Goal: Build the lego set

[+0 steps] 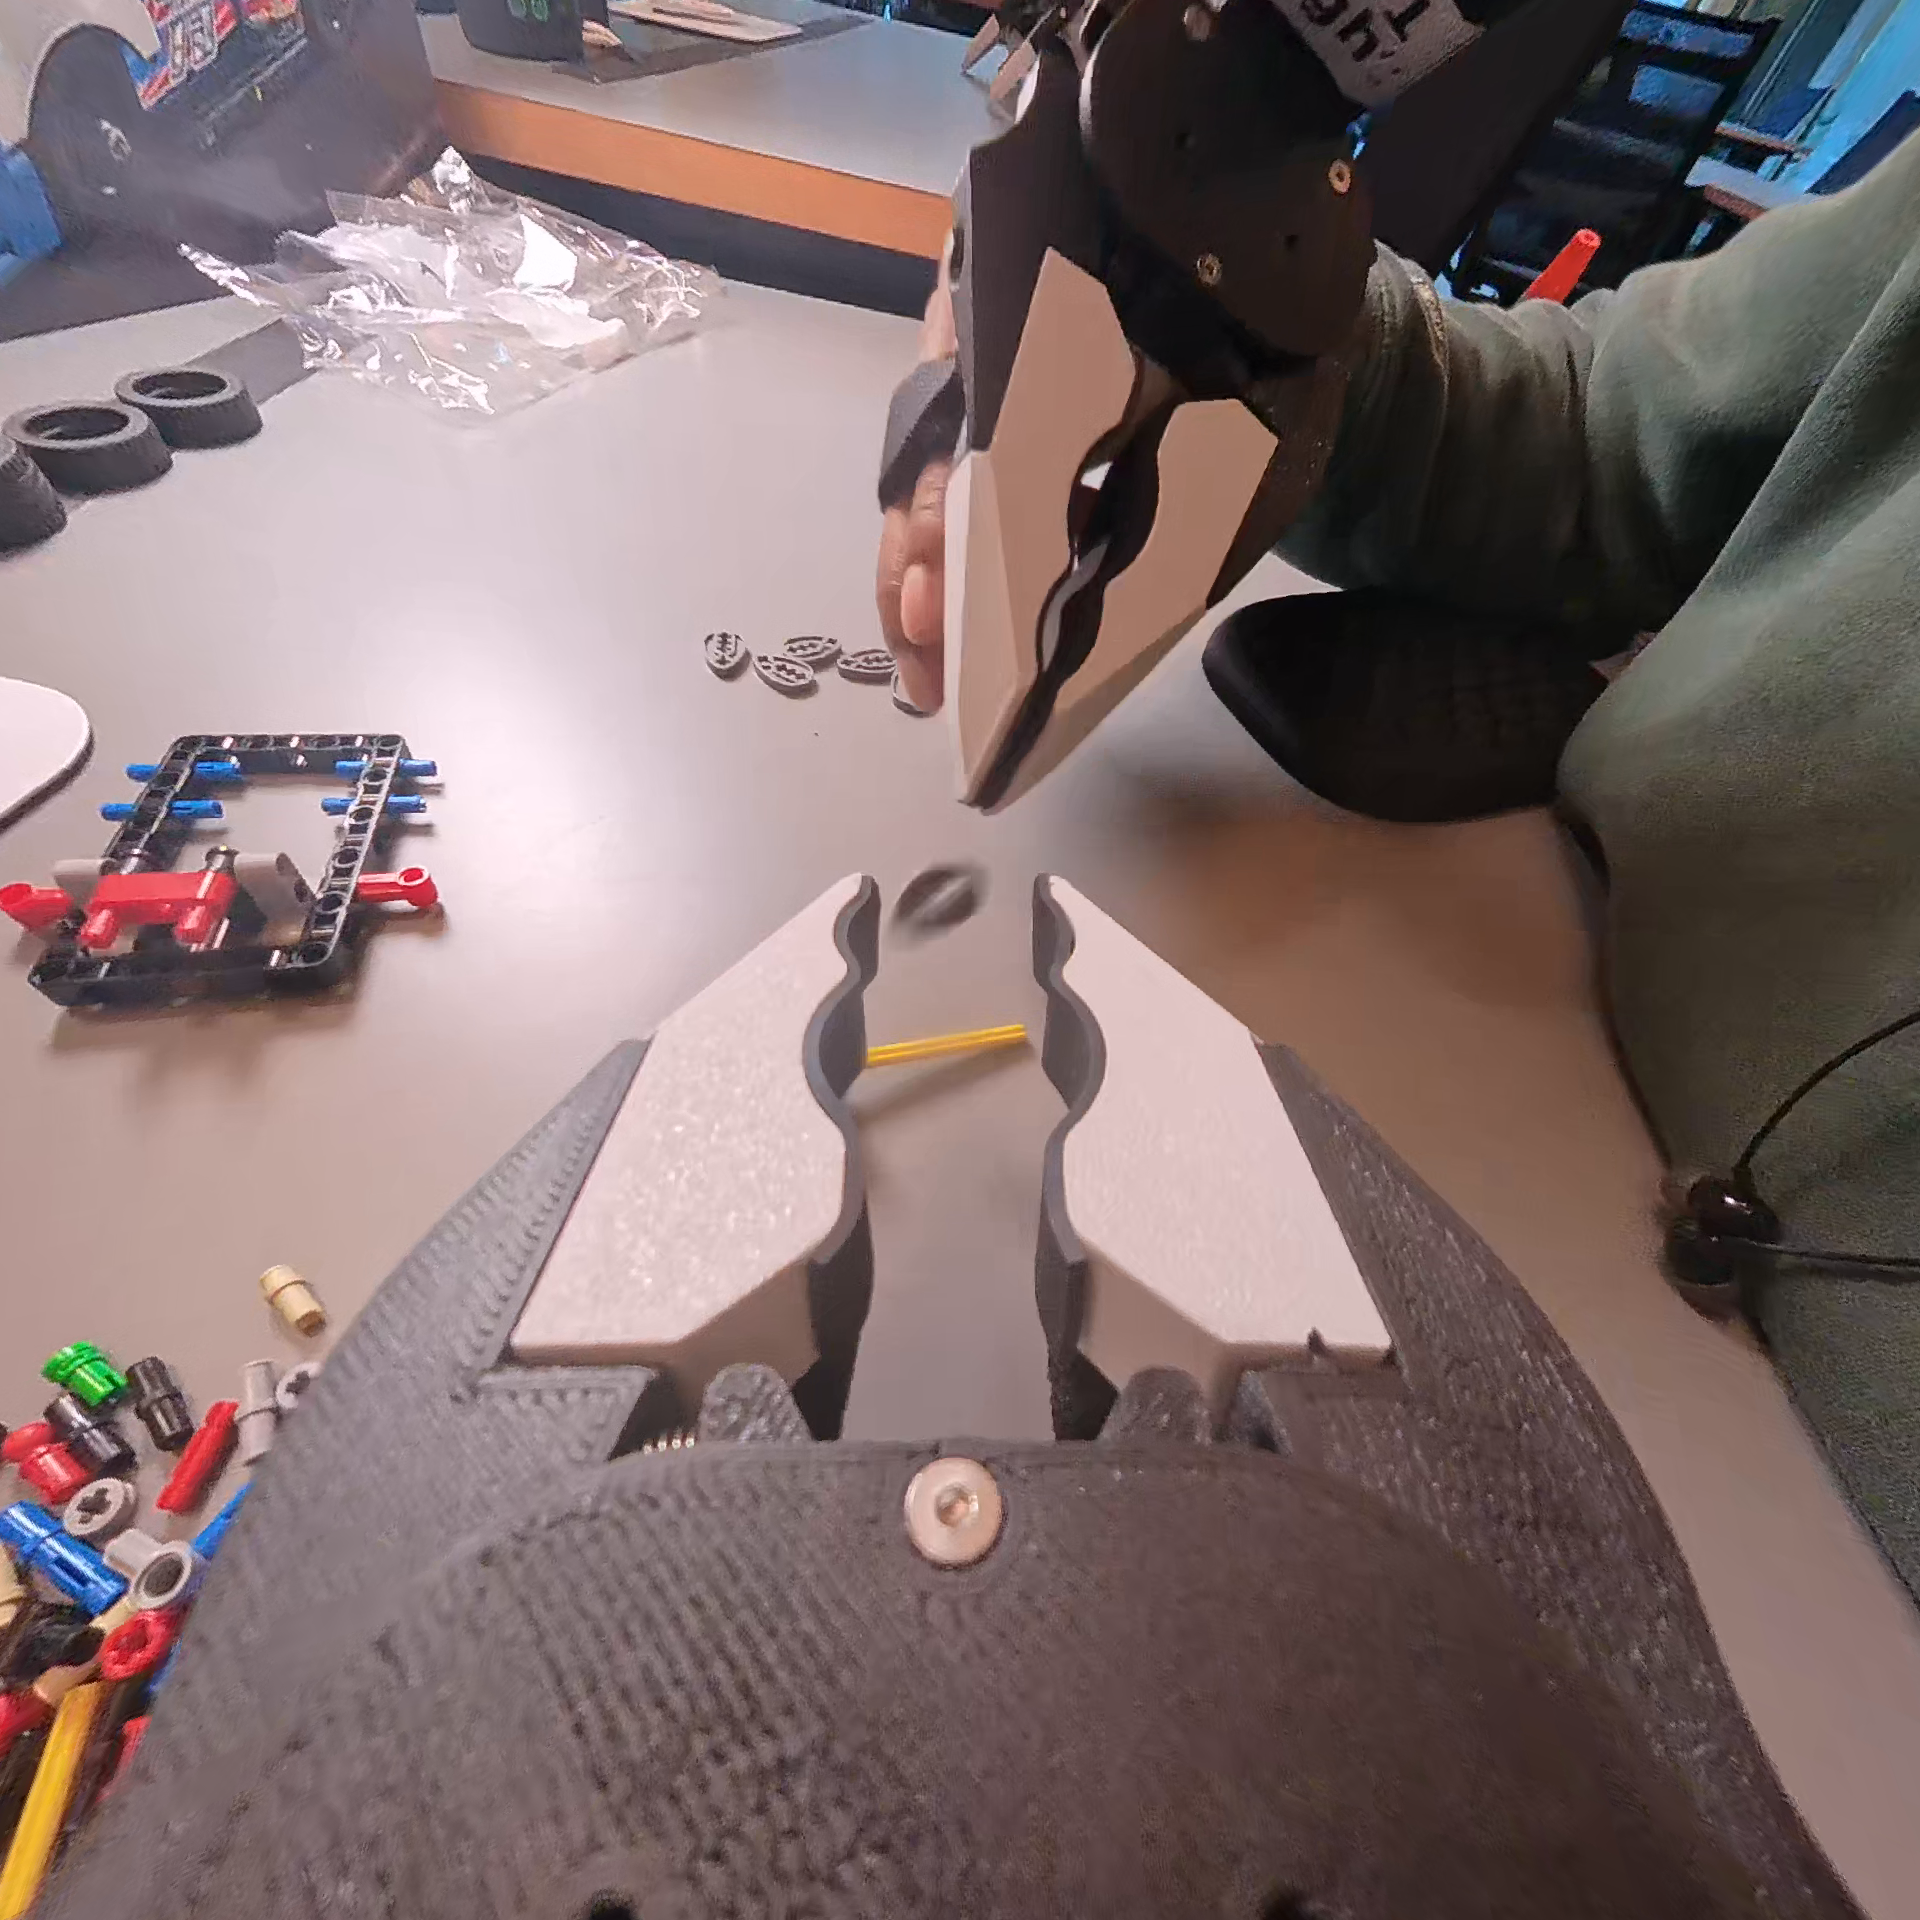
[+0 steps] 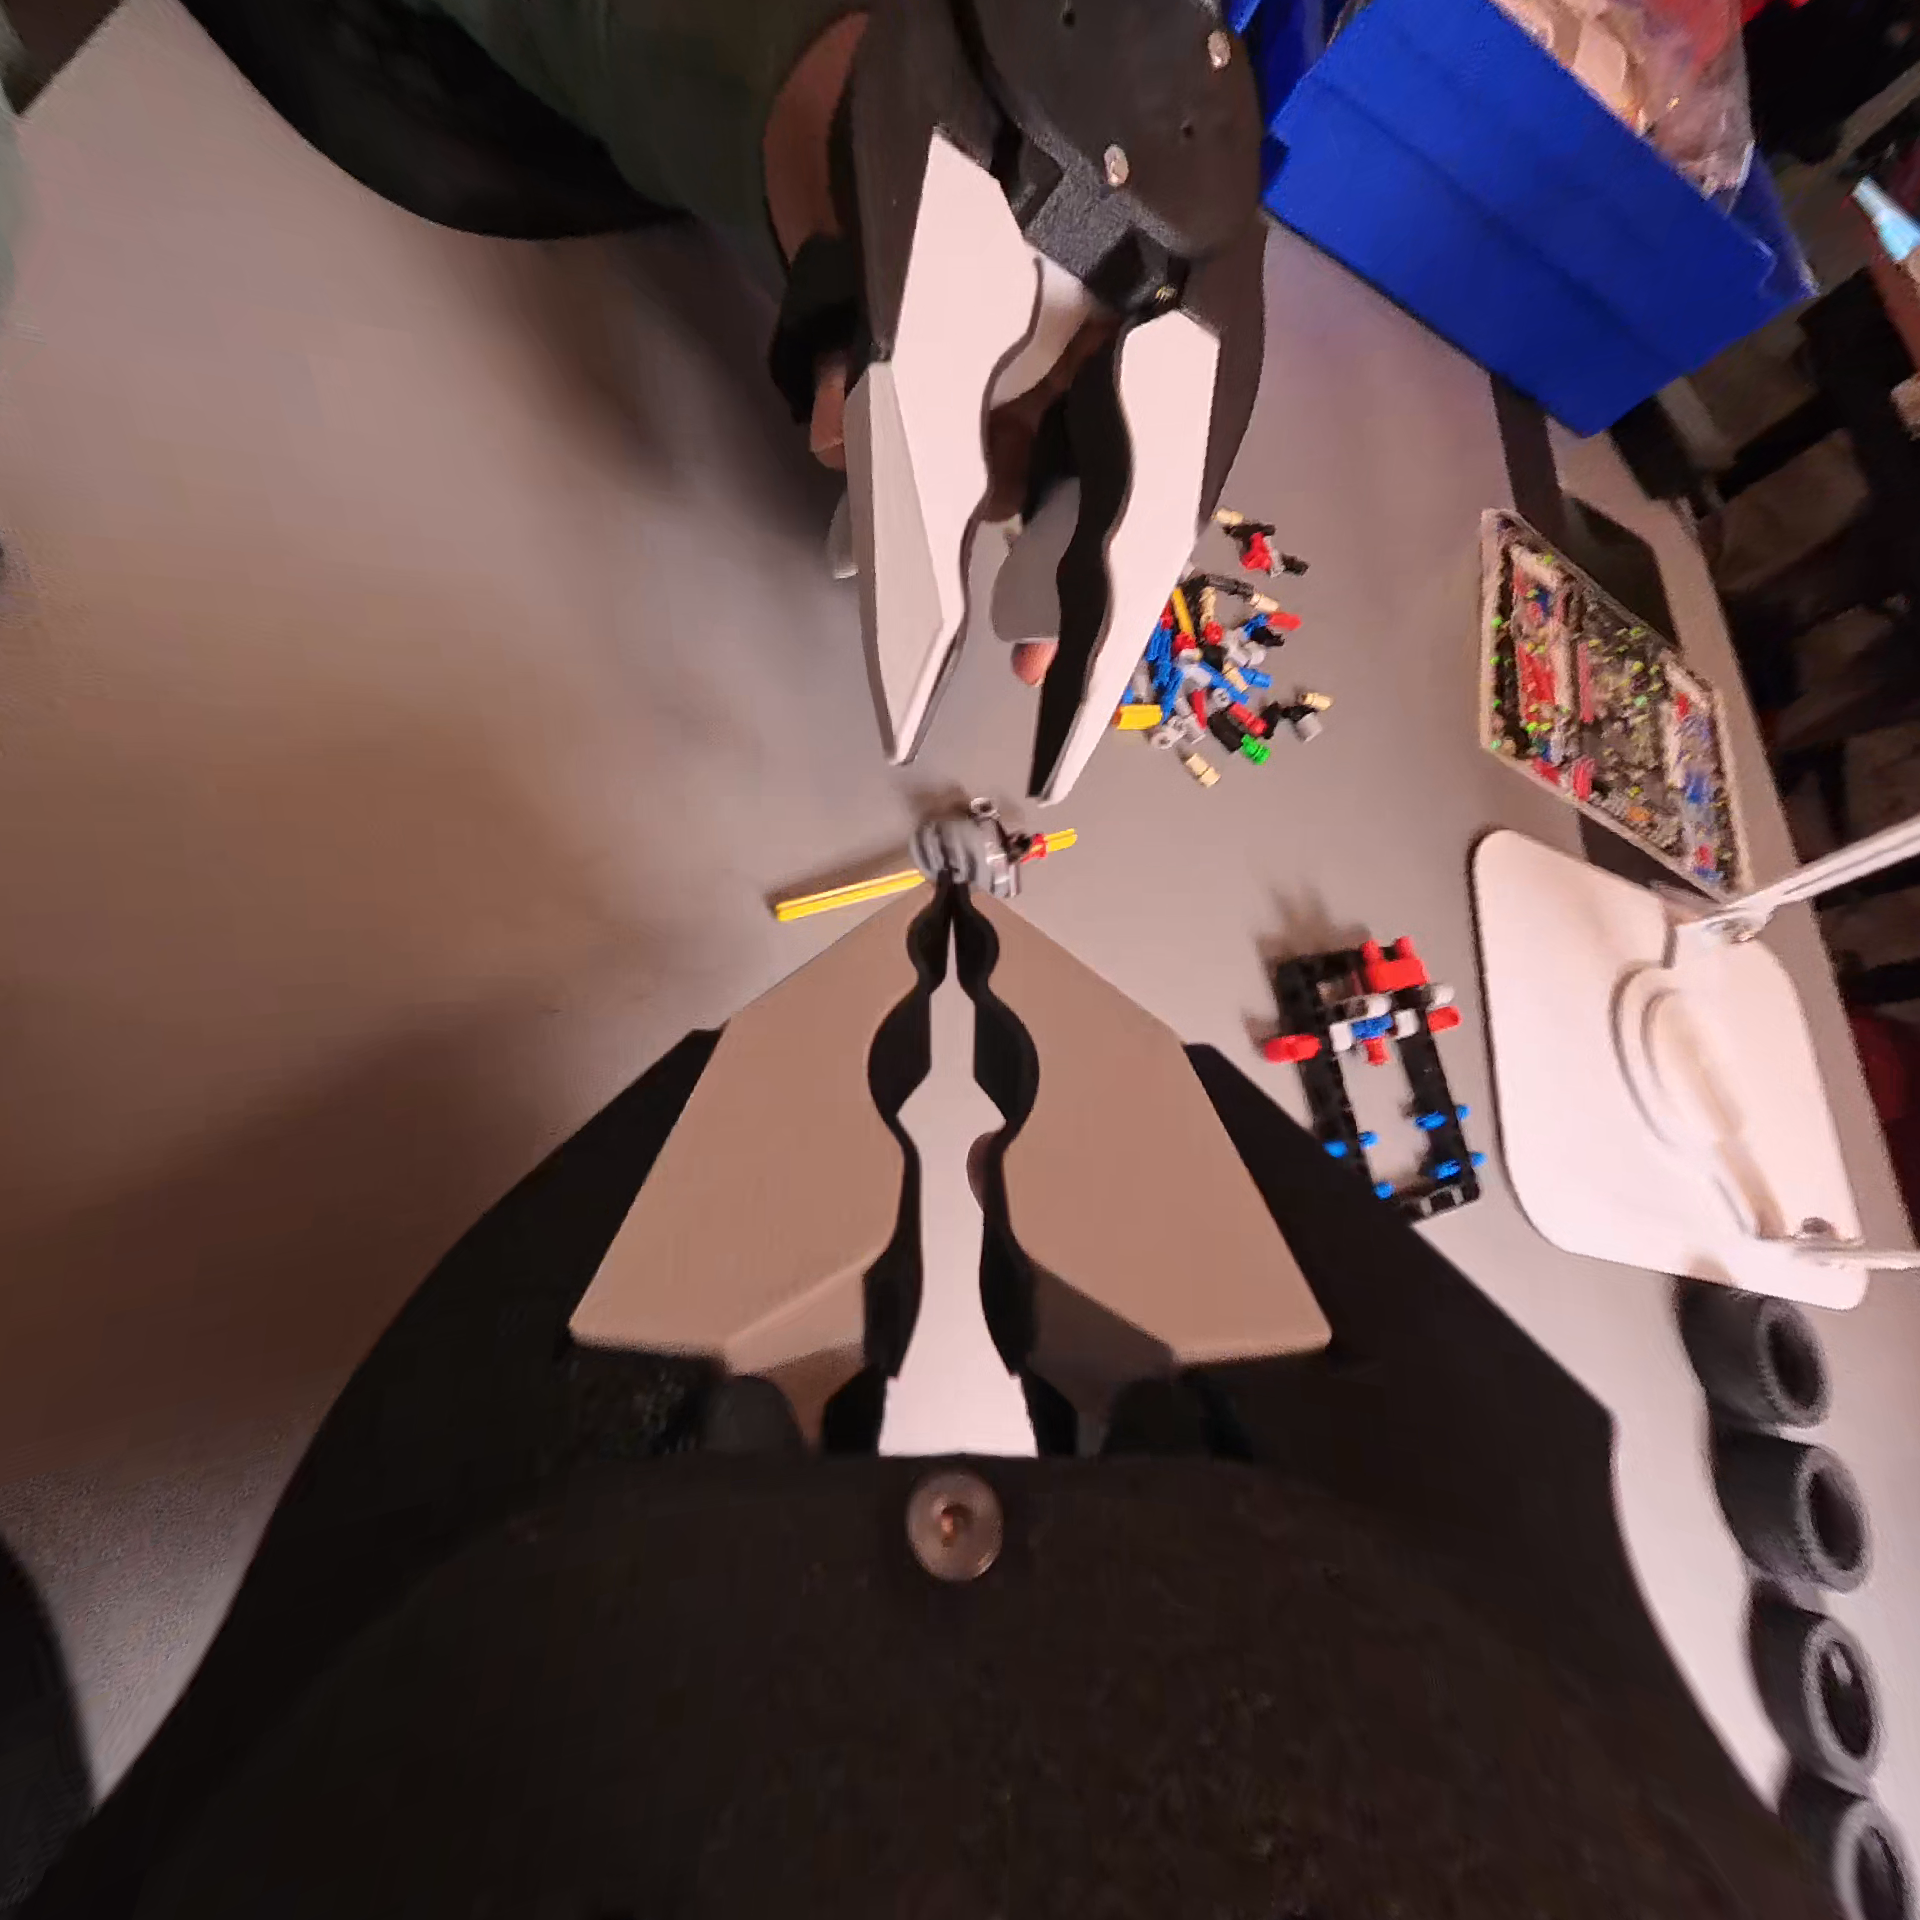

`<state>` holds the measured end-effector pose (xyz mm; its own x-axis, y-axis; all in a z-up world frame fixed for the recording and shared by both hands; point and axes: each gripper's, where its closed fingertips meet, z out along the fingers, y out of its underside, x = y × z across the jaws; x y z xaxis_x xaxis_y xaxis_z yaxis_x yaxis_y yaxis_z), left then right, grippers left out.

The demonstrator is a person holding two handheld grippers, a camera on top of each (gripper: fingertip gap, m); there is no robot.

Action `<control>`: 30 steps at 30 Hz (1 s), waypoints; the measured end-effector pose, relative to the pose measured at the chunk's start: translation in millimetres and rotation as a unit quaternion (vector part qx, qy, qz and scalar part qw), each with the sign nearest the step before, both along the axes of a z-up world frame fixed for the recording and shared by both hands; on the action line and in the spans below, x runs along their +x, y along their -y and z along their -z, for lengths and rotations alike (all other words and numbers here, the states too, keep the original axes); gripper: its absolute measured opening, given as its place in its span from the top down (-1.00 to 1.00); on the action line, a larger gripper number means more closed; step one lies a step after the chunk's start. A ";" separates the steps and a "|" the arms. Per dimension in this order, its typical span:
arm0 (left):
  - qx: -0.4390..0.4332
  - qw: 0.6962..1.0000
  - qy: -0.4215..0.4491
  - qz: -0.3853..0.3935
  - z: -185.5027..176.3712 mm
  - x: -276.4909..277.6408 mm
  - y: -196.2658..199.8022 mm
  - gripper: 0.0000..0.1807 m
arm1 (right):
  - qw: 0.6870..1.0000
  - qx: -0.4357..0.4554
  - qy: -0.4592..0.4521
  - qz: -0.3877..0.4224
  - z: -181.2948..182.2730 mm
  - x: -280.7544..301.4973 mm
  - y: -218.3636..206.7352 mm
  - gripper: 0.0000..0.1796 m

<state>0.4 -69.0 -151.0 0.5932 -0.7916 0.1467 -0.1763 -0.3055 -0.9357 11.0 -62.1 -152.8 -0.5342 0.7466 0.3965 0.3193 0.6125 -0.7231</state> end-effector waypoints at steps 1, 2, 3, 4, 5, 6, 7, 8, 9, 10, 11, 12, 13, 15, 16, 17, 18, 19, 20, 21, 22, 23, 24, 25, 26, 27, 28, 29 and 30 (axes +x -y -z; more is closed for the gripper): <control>-0.004 1.000 -0.001 0.001 1.4 -0.2 0.4 0.71 | 1.000 0.011 -0.002 -0.004 0.5 -3.1 -0.7 0.96; -0.009 1.000 0.000 0.006 2.7 0.6 1.6 0.76 | 1.000 0.013 0.003 -0.010 3.2 -4.3 0.7 0.97; -0.015 1.000 0.003 0.011 4.1 1.9 3.0 0.80 | 1.000 0.007 0.004 -0.018 5.1 -4.5 4.2 0.99; -0.022 1.000 0.003 0.014 6.3 2.8 3.5 0.82 | 1.000 -0.004 -0.001 -0.025 5.2 -4.7 7.7 1.00; -0.027 1.000 -0.003 0.014 9.5 3.0 3.4 0.82 | 1.000 -0.014 -0.002 -0.026 6.2 -4.2 9.0 1.00; -0.029 0.999 -0.011 0.014 12.6 2.7 3.3 0.82 | 1.000 -0.017 0.004 -0.022 9.4 -3.0 7.4 1.00; -0.028 0.999 -0.018 0.013 14.4 2.0 3.0 0.82 | 1.000 -0.010 0.007 -0.014 12.6 -2.2 2.6 1.00; -0.026 0.999 -0.023 0.010 15.1 0.7 2.4 0.82 | 1.000 -0.003 0.008 -0.005 14.4 -1.5 -2.7 1.00; -0.024 0.999 -0.025 0.007 15.4 -1.0 1.5 0.82 | 1.000 -0.002 0.008 0.003 14.7 -0.3 -7.3 1.00; -0.023 0.999 -0.026 0.003 15.2 -3.2 0.2 0.82 | 1.000 -0.005 0.007 0.016 13.4 0.6 -13.2 1.00; -0.022 0.999 -0.026 -0.003 14.8 -5.9 -1.1 0.82 | 0.999 -0.007 0.005 0.032 11.6 1.6 -21.1 1.00; -0.021 0.999 -0.026 -0.008 14.1 -8.5 -2.5 0.82 | 0.999 -0.008 0.007 0.049 10.5 3.8 -30.6 0.97; -0.019 0.999 -0.025 -0.014 13.3 -11.2 -4.0 0.82 | 0.997 -0.008 0.011 0.071 9.7 6.4 -42.7 0.93; -0.016 0.999 -0.025 -0.026 11.9 -15.7 -6.9 0.83 | 0.993 -0.024 0.014 0.113 7.2 12.6 -65.9 0.87; -0.014 0.999 -0.025 -0.031 11.1 -17.6 -8.4 0.82 | 0.990 -0.042 0.022 0.131 8.1 16.4 -75.3 0.83; -0.013 0.999 -0.026 -0.035 10.7 -19.2 -9.6 0.82 | 0.987 -0.057 0.027 0.151 8.9 18.8 -84.7 0.81; -0.012 0.999 -0.026 -0.039 10.6 -20.4 -10.6 0.83 | 0.984 -0.070 0.030 0.164 10.3 20.3 -91.4 0.80; -0.011 0.999 -0.027 -0.043 10.7 -21.5 -11.6 0.83 | 0.981 -0.082 0.039 0.169 13.4 21.5 -94.2 0.78; -0.011 0.999 -0.028 -0.045 10.9 -22.5 -12.4 0.83 | 0.980 -0.090 0.047 0.172 16.7 21.2 -95.4 0.77; -0.011 0.998 -0.029 -0.047 11.2 -22.9 -12.9 0.83 | 0.979 -0.093 0.053 0.171 20.1 19.6 -95.5 0.75; -0.011 0.998 -0.029 -0.048 11.6 -23.4 -13.3 0.83 | 0.979 -0.093 0.064 0.167 24.6 17.8 -94.3 0.73; -0.010 0.998 -0.031 -0.050 11.6 -23.9 -13.7 0.83 | 0.979 -0.090 0.078 0.163 29.8 15.9 -93.0 0.70; -0.009 0.998 -0.032 -0.051 11.6 -24.3 -13.8 0.83 | 0.979 -0.086 0.092 0.159 34.8 14.0 -91.4 0.67; -0.008 0.998 -0.034 -0.052 11.5 -24.7 -13.8 0.83 | 0.979 -0.081 0.105 0.157 39.3 12.3 -90.1 0.65; -0.006 0.998 -0.037 -0.052 11.5 -25.1 -13.8 0.83 | 0.978 -0.075 0.115 0.156 42.9 10.3 -90.1 0.64; -0.005 0.998 -0.040 -0.053 11.7 -25.7 -13.8 0.83 | 0.977 -0.066 0.123 0.161 45.9 8.0 -92.6 0.64; -0.003 0.998 -0.044 -0.054 12.2 -26.5 -14.0 0.83 | 0.975 -0.061 0.130 0.172 48.4 5.4 -97.3 0.64; -0.002 0.997 -0.049 -0.055 13.0 -27.3 -14.1 0.83 | 0.971 -0.065 0.140 0.185 51.1 3.3 -101.7 0.64; -0.001 0.997 -0.054 -0.057 13.7 -28.5 -14.4 0.83 | 0.966 -0.076 0.155 0.192 53.9 1.8 -103.3 0.64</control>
